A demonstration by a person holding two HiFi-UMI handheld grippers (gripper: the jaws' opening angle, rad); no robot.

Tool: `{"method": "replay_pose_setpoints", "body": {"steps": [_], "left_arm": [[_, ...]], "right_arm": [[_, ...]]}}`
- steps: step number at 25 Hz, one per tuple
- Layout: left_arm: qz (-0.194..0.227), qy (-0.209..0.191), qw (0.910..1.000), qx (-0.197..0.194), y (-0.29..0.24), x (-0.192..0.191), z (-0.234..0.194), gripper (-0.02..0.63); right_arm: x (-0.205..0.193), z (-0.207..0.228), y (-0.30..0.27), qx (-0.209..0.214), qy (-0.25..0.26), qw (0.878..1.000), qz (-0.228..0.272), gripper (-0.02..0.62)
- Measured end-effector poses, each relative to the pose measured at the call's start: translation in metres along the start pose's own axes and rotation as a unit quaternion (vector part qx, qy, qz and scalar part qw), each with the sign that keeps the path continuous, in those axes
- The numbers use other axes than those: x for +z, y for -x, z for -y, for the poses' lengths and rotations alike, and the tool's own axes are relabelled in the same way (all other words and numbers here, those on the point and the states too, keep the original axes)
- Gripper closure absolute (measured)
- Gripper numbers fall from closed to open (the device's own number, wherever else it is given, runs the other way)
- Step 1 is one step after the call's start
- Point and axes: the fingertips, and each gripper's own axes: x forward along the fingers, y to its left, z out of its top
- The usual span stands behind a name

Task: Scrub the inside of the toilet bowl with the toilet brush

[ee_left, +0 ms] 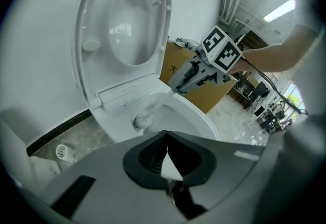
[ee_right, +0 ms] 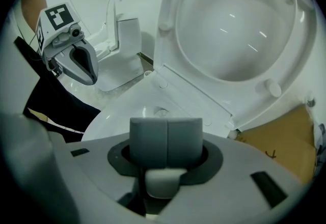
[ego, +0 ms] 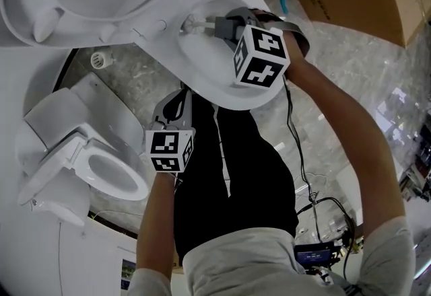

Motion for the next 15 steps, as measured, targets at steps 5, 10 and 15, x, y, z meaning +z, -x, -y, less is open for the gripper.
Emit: {"method": "replay_pose_setpoints", "body": {"steps": [5,10,15], "left_arm": [[-0.011,-0.007,0.9998,-0.012,-0.015,0.005,0.010,0.597],[-0.019,-0.023,0.9993,-0.024,-0.029,0.013,0.021,0.597],[-0.028,-0.042,0.9980,-0.038,-0.039,0.016,0.030,0.597]], "right_arm": [[-0.026,0.019,0.004,-0.021,-0.024,0.999,-0.013,0.449],[-0.053,0.020,0.008,-0.044,-0.016,0.998,-0.041,0.449],[-0.079,0.008,0.008,-0.061,-0.013,0.996,-0.070,0.449]]}}
